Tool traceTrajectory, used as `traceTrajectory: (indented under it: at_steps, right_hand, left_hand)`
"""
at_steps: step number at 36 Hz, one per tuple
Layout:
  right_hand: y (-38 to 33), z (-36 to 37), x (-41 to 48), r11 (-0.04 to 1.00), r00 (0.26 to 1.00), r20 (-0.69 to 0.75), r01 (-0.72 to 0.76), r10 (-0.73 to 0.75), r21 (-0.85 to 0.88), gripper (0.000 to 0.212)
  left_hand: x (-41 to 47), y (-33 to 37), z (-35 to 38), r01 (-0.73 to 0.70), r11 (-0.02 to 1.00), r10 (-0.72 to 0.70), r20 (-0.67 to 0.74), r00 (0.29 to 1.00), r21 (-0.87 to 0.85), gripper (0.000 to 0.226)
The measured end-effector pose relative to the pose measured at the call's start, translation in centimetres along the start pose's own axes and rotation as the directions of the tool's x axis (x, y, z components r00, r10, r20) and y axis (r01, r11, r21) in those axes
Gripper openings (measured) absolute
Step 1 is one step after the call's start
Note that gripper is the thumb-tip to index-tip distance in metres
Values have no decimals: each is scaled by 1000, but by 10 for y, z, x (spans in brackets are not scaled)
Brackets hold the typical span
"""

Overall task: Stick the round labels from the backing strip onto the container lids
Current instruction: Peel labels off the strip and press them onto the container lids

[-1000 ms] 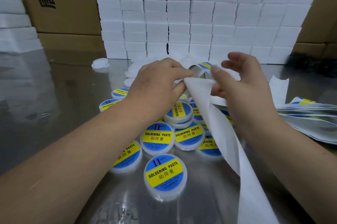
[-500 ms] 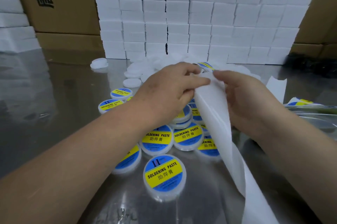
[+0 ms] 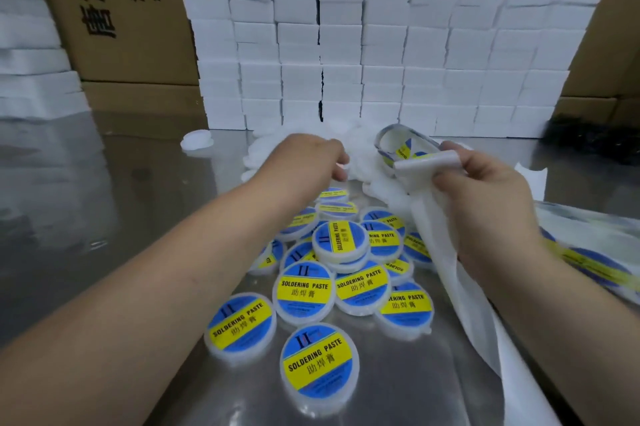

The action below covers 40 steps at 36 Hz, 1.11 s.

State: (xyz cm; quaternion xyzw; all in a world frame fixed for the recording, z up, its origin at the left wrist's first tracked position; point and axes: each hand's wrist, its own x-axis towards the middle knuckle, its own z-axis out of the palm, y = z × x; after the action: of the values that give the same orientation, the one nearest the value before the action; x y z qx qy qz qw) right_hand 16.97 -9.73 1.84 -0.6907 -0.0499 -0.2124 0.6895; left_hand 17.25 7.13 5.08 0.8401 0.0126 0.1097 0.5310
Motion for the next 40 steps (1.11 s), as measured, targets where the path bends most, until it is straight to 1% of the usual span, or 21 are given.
traceTrajectory:
  at_steps: [2, 5, 6, 8, 10, 13, 16, 19, 21, 22, 24, 25, 27, 28, 30, 31, 34, 36, 37, 38, 40]
  right_hand:
    - [-1, 2, -2, 998, 998, 28, 49, -49, -28, 28]
    - [-2, 4, -4, 1000, 991, 129, 22, -20, -16, 28]
    - [-1, 5, -6, 1000, 988, 154, 17, -16, -4, 29]
    - [-1, 6, -8, 999, 987, 156, 34, -33, -3, 30]
    - [-3, 6, -10, 998, 984, 164, 68, -68, 9, 33]
    - [-5, 8, -15, 993, 951, 284, 114, -121, 41, 40]
    - [-5, 11, -19, 990, 923, 356, 135, -144, 48, 36]
    - [-7, 10, -16, 988, 937, 314, 129, -151, 90, 26]
    - [-8, 7, -13, 985, 963, 228, 114, -142, 130, 25]
    - [-8, 4, -12, 988, 976, 183, 95, -116, 119, 26]
    - [-5, 4, -5, 999, 990, 139, 33, -35, 15, 35]
    - [-3, 4, -1, 999, 989, 144, -18, 25, -49, 38]
    - [0, 7, 1, 981, 975, 161, -127, 150, -146, 38]
    - [2, 7, 0, 971, 973, 170, -117, 154, -208, 35]
    - [5, 7, -3, 950, 980, 180, -19, 79, -311, 27]
    - [6, 6, -3, 940, 984, 168, -2, 62, -340, 27]
    - [4, 3, 6, 918, 987, 122, -44, 100, -394, 30]
    - [4, 1, 13, 890, 986, 116, -54, 119, -454, 34]
    - [5, 1, 13, 873, 990, 105, -31, 93, -486, 36]
    - [5, 0, 12, 858, 996, 81, 11, 36, -513, 36]
    - [3, -2, 9, 843, 991, 8, 118, -133, -525, 35]
  left_hand:
    - [-4, 1, 8, 49, 997, -40, 138, 990, -56, 20]
    - [-11, 3, 19, 151, 974, -83, 358, 930, -167, 23]
    - [-13, 3, 21, 182, 963, -90, 398, 913, -200, 24]
    - [-15, 3, 21, 235, 926, -92, 428, 899, -296, 24]
    - [-14, 3, 18, 252, 889, -82, 410, 908, -382, 20]
    - [-15, 2, 15, 217, 861, -51, 347, 936, -459, 11]
    - [-16, 1, 19, 175, 850, -1, 331, 944, -496, 9]
    - [-16, 0, 23, 110, 845, 45, 275, 960, -523, 9]
    - [-15, -1, 24, 50, 848, 75, 214, 974, -528, 12]
    - [-15, -1, 24, 21, 852, 89, 183, 979, -523, 13]
    - [-14, -2, 23, -38, 860, 106, 105, 989, -509, 15]
    - [-14, -2, 23, -66, 860, 113, 62, 992, -506, 16]
    - [-14, -3, 22, -118, 855, 136, 0, 991, -505, 16]
    - [-14, -3, 22, -139, 856, 151, -15, 988, -498, 16]
    - [-16, -4, 22, -177, 867, 187, -25, 982, -466, 16]
    - [-17, -5, 22, -201, 874, 210, -29, 977, -442, 16]
    - [-21, -6, 22, -291, 889, 298, -36, 954, -352, 19]
    - [-24, -5, 22, -342, 882, 347, -44, 937, -324, 22]
    - [-25, -4, 23, -364, 878, 365, -59, 929, -310, 23]
    - [-26, -4, 23, -384, 875, 378, -80, 922, -293, 23]
    - [-26, -3, 22, -408, 874, 387, -128, 913, -264, 21]
